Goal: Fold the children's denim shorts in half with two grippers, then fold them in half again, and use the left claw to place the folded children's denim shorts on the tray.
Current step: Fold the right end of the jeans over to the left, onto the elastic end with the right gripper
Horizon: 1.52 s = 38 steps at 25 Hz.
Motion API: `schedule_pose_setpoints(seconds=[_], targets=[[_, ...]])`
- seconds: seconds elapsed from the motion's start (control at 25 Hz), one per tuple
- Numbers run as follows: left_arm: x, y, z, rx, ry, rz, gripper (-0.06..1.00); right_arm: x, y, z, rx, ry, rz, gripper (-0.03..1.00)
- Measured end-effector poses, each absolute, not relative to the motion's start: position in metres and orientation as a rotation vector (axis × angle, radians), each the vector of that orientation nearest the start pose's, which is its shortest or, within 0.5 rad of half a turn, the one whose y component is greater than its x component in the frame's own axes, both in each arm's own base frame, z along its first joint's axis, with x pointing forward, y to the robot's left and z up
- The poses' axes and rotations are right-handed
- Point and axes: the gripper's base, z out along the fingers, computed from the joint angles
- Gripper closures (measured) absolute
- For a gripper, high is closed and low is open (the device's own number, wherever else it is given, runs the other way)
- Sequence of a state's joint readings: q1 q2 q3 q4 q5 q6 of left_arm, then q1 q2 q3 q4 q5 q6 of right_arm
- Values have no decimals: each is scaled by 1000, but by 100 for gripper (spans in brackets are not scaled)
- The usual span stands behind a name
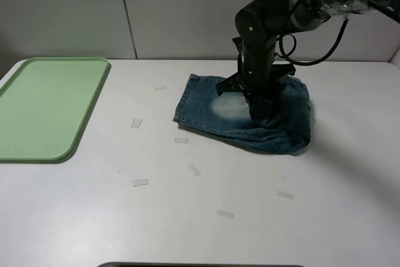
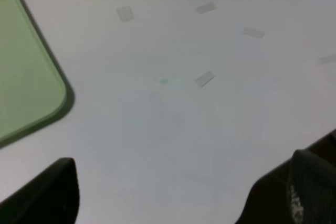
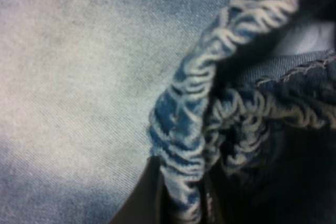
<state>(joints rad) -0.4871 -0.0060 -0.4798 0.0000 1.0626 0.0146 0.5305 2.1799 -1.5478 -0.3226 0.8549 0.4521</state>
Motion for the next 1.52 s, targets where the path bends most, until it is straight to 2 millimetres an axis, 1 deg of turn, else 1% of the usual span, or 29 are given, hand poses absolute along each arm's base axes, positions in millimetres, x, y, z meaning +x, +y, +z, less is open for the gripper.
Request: schedule_pose_setpoints(seconds=[0.16,0.28,0.4,0.52,0.68,0.88,1.12,1.24,1.36,1.44,1.52], targets=[[-3,2,271,520,2007,-288,15,384,211,141,-456,2788,-248,90],[-3,2,271,523,2006,-286,15,388,216,153,-505,2721,-281,90],[-3,2,271,529,2004,-283,15,390,222,162,-539,2675,-322,90],[-3,2,271,533,2003,-280,15,390,227,166,-545,2650,-323,90],[-3,1,271,537,2002,-287,15,387,234,166,-567,2636,-316,90],[-3,1,271,537,2002,-287,15,376,253,167,-632,2606,-293,90],[-3,1,271,537,2002,-287,15,350,289,167,-767,2556,-259,90],[-3,1,271,537,2002,-287,15,345,297,168,-810,2540,-252,90],[-3,1,271,541,2001,-284,15,350,295,175,-796,2533,-256,90],[-3,1,271,544,2000,-283,15,358,291,185,-777,2527,-270,90],[-3,1,271,545,1999,-282,15,370,285,201,-741,2507,-295,90]])
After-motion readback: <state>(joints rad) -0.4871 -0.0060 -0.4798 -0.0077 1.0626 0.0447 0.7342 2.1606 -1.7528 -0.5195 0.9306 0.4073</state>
